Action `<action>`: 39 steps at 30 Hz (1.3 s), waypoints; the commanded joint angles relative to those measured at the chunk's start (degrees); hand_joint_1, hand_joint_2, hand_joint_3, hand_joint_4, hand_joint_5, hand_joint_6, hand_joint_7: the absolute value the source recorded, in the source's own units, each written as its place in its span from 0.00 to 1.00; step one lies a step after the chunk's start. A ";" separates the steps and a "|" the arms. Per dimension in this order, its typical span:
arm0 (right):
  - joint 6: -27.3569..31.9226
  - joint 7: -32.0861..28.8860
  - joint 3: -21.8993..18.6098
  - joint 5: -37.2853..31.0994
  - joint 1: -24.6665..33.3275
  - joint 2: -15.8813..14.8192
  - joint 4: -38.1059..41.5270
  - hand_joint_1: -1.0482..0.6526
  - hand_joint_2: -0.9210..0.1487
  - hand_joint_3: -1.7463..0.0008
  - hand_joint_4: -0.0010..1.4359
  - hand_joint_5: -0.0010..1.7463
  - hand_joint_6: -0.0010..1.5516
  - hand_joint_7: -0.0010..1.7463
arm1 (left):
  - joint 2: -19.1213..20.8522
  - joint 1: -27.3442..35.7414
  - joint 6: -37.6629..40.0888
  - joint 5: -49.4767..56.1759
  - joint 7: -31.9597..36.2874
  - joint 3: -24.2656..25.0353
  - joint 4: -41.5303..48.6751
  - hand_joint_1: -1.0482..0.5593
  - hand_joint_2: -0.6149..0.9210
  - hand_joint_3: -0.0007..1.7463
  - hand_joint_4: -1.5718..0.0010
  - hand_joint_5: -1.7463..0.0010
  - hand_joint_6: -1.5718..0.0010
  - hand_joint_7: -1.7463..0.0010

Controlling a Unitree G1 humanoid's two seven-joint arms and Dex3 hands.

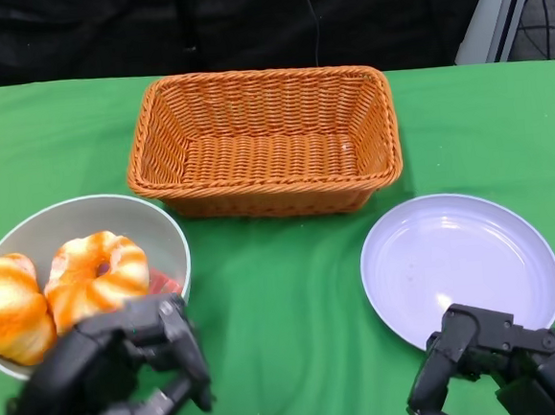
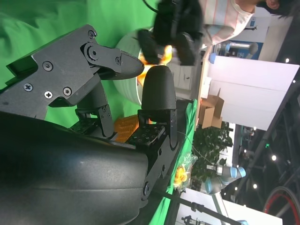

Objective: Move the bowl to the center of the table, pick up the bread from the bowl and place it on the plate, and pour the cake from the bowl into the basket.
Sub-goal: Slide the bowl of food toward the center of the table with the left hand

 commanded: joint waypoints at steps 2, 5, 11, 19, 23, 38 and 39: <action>-0.52 -0.67 0.75 -0.18 0.43 0.23 -0.99 0.48 0.33 0.54 0.51 0.89 0.45 0.74 | 2.02 -2.28 3.15 -3.30 3.71 5.34 -4.05 0.50 0.89 0.39 0.56 0.18 0.52 0.38; 0.12 -1.17 1.11 -0.53 0.45 0.25 -1.38 0.47 0.32 0.55 0.52 0.89 0.45 0.74 | 1.93 -4.85 3.24 -6.53 4.82 9.25 -3.57 0.45 0.97 0.14 0.56 0.36 0.45 0.66; 0.70 -2.14 1.63 -1.20 0.53 0.26 -1.77 0.48 0.32 0.55 0.51 0.88 0.45 0.74 | 3.01 -9.39 0.77 -4.42 10.89 16.75 -2.74 0.39 1.00 0.09 0.49 0.65 0.40 0.96; 2.17 -2.99 1.99 -1.89 0.32 0.20 -2.48 0.50 0.31 0.55 0.51 0.88 0.45 0.74 | 6.75 -13.41 2.51 7.90 22.95 20.92 2.73 0.32 1.00 0.10 0.50 0.91 0.49 1.00; 2.41 -3.03 2.39 -2.27 0.41 0.13 -2.77 0.49 0.31 0.55 0.51 0.88 0.45 0.75 | 9.76 -15.52 5.06 13.37 25.52 20.30 10.19 0.30 1.00 0.12 0.57 0.96 0.58 1.00; 1.61 -3.25 2.94 -2.81 0.14 -0.17 -2.35 0.48 0.29 0.59 0.52 0.87 0.45 0.74 | 16.66 -24.15 2.57 27.67 30.91 14.37 39.31 0.14 1.00 0.26 0.80 1.00 0.76 1.00; 1.63 -3.26 2.95 -2.91 0.10 -0.21 -2.34 0.48 0.29 0.59 0.52 0.87 0.45 0.74 | 16.95 -24.42 3.01 28.63 31.75 13.86 40.07 0.14 1.00 0.27 0.80 1.00 0.76 1.00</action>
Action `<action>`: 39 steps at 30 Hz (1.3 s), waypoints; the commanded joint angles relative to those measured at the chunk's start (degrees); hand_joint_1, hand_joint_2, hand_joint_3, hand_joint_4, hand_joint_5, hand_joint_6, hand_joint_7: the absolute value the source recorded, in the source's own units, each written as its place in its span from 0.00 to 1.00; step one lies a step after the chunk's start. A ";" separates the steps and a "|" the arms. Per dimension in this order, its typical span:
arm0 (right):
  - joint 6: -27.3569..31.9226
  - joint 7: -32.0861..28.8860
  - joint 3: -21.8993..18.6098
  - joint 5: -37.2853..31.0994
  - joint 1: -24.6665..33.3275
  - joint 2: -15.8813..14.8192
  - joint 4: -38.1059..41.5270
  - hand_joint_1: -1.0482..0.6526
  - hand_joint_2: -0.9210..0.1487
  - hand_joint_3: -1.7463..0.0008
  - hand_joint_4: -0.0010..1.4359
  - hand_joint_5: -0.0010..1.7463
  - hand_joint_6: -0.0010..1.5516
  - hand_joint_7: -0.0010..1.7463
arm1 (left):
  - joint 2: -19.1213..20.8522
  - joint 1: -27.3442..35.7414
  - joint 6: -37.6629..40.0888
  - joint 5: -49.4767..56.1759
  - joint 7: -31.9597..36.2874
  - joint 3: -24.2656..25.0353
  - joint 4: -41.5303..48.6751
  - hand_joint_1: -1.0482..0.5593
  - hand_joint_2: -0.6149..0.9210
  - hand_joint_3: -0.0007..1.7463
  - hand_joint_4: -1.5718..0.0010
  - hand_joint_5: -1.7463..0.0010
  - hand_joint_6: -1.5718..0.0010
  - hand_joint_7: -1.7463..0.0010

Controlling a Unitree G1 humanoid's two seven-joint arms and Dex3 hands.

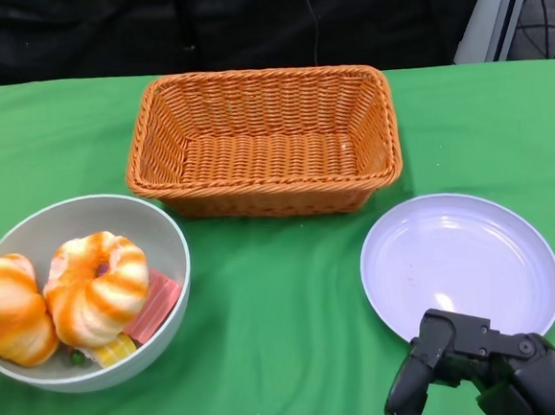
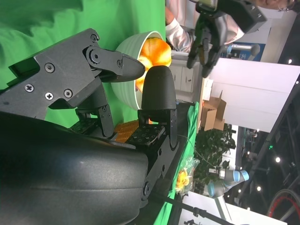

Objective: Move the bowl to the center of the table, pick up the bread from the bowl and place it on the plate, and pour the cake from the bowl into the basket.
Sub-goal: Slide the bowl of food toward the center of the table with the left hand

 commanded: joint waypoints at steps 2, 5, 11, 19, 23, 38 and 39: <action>-0.57 -0.10 -0.39 0.00 0.02 -0.50 -0.12 0.48 0.29 0.58 0.52 0.87 0.45 0.74 | 2.50 -1.83 1.17 2.94 3.05 -1.63 4.41 0.15 1.00 0.27 0.81 1.00 0.76 1.00; -0.45 0.06 -0.25 0.26 -0.08 -0.50 -0.01 0.48 0.29 0.58 0.52 0.87 0.45 0.73 | 2.85 -2.82 0.74 3.06 2.32 -2.66 7.03 0.14 1.00 0.28 0.81 1.00 0.78 1.00; -0.85 0.15 -0.20 0.03 -0.60 -0.51 0.43 0.48 0.29 0.59 0.52 0.87 0.46 0.73 | 2.53 -4.94 1.68 2.49 1.92 -4.06 11.87 0.13 1.00 0.30 0.82 1.00 0.80 1.00; -0.77 -0.18 -0.07 -0.34 -1.58 -0.27 1.12 0.48 0.30 0.59 0.53 0.86 0.47 0.72 | 3.69 -9.00 11.80 0.46 -7.30 -6.97 16.84 0.09 1.00 0.40 0.96 1.00 0.93 1.00; -0.75 -0.18 -0.07 -0.35 -1.62 -0.27 1.13 0.48 0.30 0.59 0.53 0.86 0.47 0.72 | 3.90 -9.17 14.00 0.48 -7.86 -7.40 16.17 0.08 1.00 0.41 0.96 1.00 0.94 1.00; -2.40 -0.31 0.04 -0.53 -2.03 0.01 2.13 0.49 0.30 0.57 0.52 0.86 0.47 0.73 | 4.42 -8.08 34.38 -9.01 -20.59 -6.23 6.04 0.09 1.00 0.40 0.94 0.99 0.95 1.00; -2.60 -0.33 0.05 -0.57 -2.06 0.04 2.24 0.49 0.30 0.57 0.52 0.86 0.47 0.73 | 4.58 -7.75 35.41 -9.41 -20.97 -6.29 5.04 0.09 1.00 0.40 0.94 0.99 0.95 1.00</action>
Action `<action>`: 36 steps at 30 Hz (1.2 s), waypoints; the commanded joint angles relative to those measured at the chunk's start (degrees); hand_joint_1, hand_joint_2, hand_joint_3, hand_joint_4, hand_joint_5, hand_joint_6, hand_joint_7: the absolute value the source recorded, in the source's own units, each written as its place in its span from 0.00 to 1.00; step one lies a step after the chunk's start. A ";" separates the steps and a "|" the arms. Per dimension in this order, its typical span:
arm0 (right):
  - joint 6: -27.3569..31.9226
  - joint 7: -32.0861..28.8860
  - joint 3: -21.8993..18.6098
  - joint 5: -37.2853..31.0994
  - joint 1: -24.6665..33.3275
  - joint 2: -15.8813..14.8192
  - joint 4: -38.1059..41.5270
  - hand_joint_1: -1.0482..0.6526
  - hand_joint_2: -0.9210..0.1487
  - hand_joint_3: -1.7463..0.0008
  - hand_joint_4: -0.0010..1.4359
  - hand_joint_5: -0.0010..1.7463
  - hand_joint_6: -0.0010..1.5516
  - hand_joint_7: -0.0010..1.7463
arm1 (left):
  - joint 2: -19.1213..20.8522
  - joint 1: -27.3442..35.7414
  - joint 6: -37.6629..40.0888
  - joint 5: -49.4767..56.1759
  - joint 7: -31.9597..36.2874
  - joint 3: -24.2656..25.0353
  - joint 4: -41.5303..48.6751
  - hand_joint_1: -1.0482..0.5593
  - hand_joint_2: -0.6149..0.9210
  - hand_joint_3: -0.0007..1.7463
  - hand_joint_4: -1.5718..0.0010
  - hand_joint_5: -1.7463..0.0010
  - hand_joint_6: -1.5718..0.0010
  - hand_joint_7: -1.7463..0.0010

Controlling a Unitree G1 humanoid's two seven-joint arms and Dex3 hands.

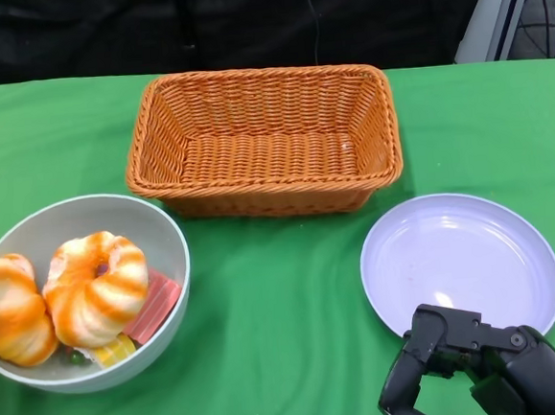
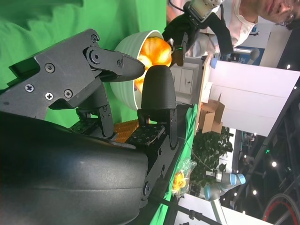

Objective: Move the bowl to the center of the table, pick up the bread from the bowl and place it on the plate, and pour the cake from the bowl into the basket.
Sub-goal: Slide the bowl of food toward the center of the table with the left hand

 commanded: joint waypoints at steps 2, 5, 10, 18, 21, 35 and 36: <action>-1.58 -0.39 -0.23 0.06 0.07 0.09 0.45 0.49 0.30 0.57 0.52 0.86 0.47 0.73 | 2.37 1.99 4.77 -1.52 -1.78 0.55 -4.89 0.09 1.00 0.40 0.95 1.00 0.95 1.00; -1.59 -0.44 -0.22 -0.02 0.01 0.11 0.47 0.49 0.31 0.57 0.53 0.86 0.47 0.73 | 2.66 3.56 8.04 -3.16 -3.27 0.68 -8.92 0.10 1.00 0.39 0.96 1.00 0.96 1.00; -1.25 -0.42 -0.26 0.32 -0.01 0.14 0.35 0.48 0.30 0.58 0.53 0.86 0.47 0.73 | 2.96 5.08 12.21 -6.32 -5.59 1.36 -12.82 0.11 1.00 0.40 1.00 1.00 0.99 1.00; -1.09 -0.64 -0.11 -0.17 -0.15 0.16 0.20 0.47 0.29 0.59 0.53 0.86 0.46 0.73 | 2.63 8.10 18.18 -8.95 -5.88 0.76 -21.84 0.12 1.00 0.40 1.00 1.00 1.00 1.00; -1.14 -0.58 -0.04 0.05 -0.16 0.19 0.29 0.47 0.29 0.60 0.53 0.86 0.47 0.73 | 2.32 8.83 19.76 -9.99 -5.51 0.85 -23.88 0.13 1.00 0.40 1.00 1.00 0.99 1.00; -1.20 -0.65 0.63 -0.25 -0.50 0.24 0.54 0.47 0.28 0.61 0.54 0.85 0.47 0.73 | 0.56 10.93 28.37 -15.33 -4.12 1.07 -32.34 0.14 1.00 0.38 1.00 1.00 0.99 1.00; -1.32 -0.61 0.63 -0.25 -0.55 0.20 0.62 0.48 0.28 0.61 0.54 0.86 0.47 0.73 | 0.53 10.97 28.69 -15.49 -4.03 1.04 -32.49 0.14 1.00 0.38 1.00 1.00 1.00 1.00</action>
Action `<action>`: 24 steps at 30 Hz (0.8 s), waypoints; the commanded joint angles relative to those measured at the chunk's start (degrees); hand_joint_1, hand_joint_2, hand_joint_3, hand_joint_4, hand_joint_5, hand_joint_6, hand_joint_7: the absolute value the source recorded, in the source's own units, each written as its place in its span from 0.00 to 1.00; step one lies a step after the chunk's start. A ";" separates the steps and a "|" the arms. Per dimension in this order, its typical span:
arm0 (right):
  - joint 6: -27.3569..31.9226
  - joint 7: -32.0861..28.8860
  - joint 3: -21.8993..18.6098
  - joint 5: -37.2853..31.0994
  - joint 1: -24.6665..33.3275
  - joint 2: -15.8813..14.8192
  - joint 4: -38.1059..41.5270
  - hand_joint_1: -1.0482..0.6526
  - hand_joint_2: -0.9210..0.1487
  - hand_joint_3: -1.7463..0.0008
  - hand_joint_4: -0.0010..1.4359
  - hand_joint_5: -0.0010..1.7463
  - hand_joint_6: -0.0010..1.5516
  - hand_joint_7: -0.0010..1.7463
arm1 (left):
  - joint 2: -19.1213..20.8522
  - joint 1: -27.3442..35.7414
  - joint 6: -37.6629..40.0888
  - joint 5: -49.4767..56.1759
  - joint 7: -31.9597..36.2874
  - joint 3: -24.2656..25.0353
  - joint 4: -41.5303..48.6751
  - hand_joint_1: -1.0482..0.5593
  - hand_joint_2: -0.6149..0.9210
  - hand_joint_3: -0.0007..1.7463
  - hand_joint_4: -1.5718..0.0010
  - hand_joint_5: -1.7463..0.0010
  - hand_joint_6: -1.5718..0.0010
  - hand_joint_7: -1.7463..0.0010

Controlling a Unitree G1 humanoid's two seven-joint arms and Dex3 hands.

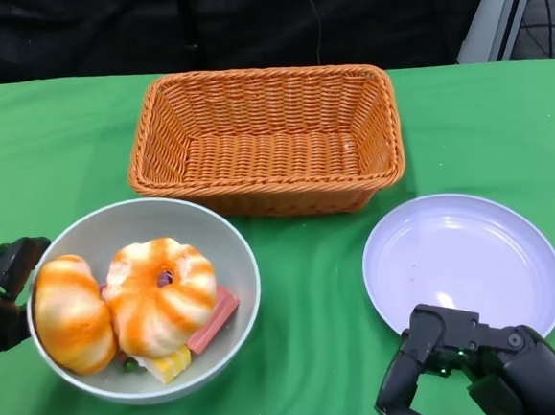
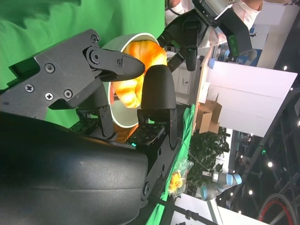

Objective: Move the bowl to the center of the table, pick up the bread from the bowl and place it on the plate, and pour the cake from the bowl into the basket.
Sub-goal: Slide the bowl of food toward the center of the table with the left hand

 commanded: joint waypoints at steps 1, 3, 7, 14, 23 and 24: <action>-0.41 -0.08 0.08 0.19 -0.15 -0.03 0.11 0.48 0.28 0.61 0.54 0.86 0.47 0.73 | 0.01 0.78 1.79 -0.70 0.83 -0.25 -1.19 0.14 1.00 0.38 1.00 1.00 1.00 1.00; -0.17 -0.06 0.08 0.10 -0.12 -0.16 -0.08 0.48 0.28 0.61 0.54 0.86 0.47 0.73 | -0.29 0.66 3.20 -1.03 1.25 -0.39 -1.38 0.15 1.00 0.37 1.00 1.00 1.00 1.00; -0.06 -0.13 0.11 -0.18 -0.16 -0.15 -0.20 0.48 0.29 0.60 0.54 0.86 0.47 0.73 | -0.68 0.49 5.20 -1.87 1.46 -0.45 -1.75 0.15 1.00 0.36 1.00 1.00 1.00 1.00; -0.12 -0.32 0.41 -0.45 -0.52 0.23 0.08 0.49 0.29 0.59 0.54 0.86 0.47 0.73 | -1.95 0.21 11.51 -5.56 1.38 -0.55 -4.26 0.17 1.00 0.36 1.00 1.00 1.00 1.00; -0.74 -0.52 0.63 -1.19 -0.70 0.04 0.25 0.47 0.30 0.58 0.54 0.86 0.47 0.74 | -2.74 0.59 14.15 -6.89 1.57 -2.02 -7.50 0.17 1.00 0.36 1.00 1.00 1.00 1.00; -0.76 -0.47 0.64 -1.15 -0.73 -0.02 0.24 0.47 0.30 0.58 0.54 0.86 0.47 0.74 | -2.92 0.60 14.52 -7.11 1.70 -2.00 -7.64 0.17 1.00 0.37 1.00 1.00 1.00 1.00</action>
